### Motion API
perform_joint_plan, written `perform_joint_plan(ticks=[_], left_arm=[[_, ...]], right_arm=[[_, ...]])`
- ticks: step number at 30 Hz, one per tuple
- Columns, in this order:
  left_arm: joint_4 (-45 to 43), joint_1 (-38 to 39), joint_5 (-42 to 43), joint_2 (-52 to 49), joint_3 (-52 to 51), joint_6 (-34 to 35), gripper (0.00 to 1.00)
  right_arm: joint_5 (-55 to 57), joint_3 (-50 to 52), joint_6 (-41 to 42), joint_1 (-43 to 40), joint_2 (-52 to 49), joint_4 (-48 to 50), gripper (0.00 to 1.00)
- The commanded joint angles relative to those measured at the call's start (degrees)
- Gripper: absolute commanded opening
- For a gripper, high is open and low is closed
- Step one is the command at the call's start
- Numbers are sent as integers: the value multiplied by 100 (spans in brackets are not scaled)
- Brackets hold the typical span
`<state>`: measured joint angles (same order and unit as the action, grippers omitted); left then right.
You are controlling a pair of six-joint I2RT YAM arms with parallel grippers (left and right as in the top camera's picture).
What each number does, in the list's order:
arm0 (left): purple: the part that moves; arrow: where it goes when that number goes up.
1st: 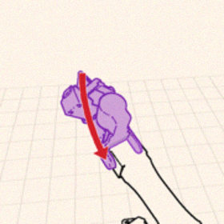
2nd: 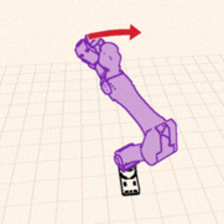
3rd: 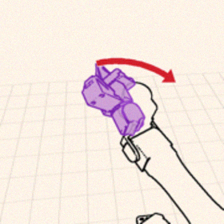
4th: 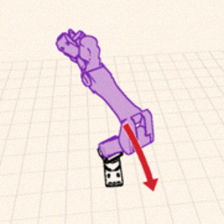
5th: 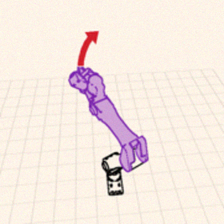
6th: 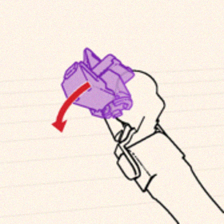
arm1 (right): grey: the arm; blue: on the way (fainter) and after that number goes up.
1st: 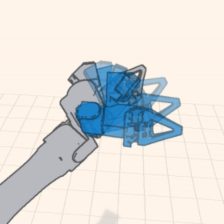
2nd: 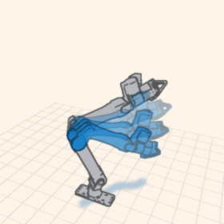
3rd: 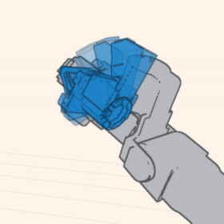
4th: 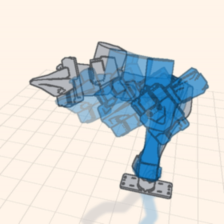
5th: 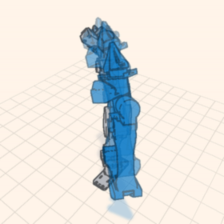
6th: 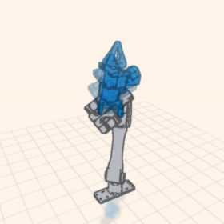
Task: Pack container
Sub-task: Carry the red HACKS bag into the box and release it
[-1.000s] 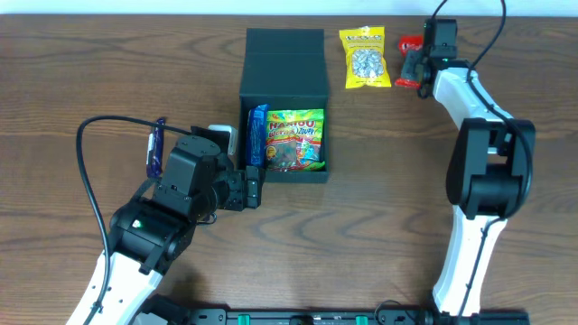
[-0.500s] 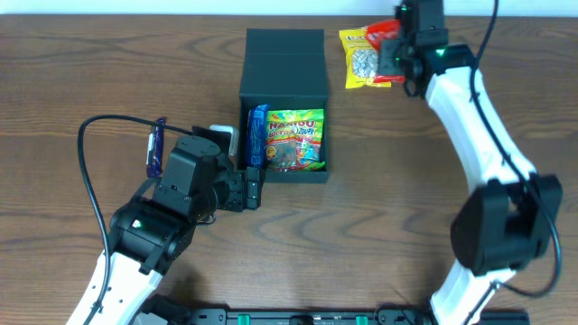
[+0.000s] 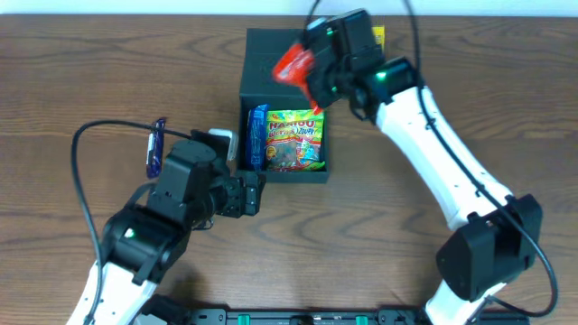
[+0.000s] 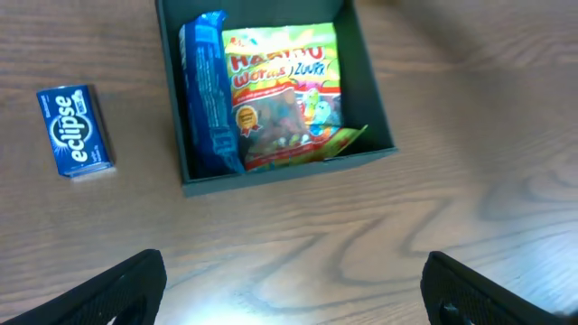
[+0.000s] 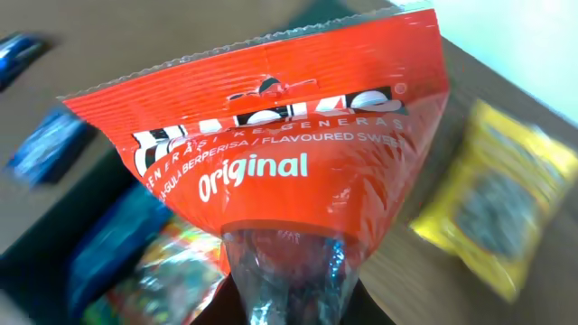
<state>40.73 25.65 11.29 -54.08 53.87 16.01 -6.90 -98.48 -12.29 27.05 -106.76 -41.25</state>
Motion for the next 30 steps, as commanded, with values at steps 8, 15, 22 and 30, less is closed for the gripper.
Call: perform_joint_plan(ticks=[8, 15, 22, 30], left_arm=[[549, -11, 125, 1497, 116, -109, 91], [857, -11, 118, 2450, 116, -129, 96], [988, -11, 118, 2765, 116, -179, 95], [1029, -11, 61, 2763, 116, -192, 95]], right_arm=[[-1075, 278, -2280, 184, 61, -96, 1], [-1263, 826, -3220, 179, -35, 136, 1], [-1266, 1381, -3244, 136, -177, 831, 1], [-1215, 1419, -3235, 26, -415, 1117, 6]])
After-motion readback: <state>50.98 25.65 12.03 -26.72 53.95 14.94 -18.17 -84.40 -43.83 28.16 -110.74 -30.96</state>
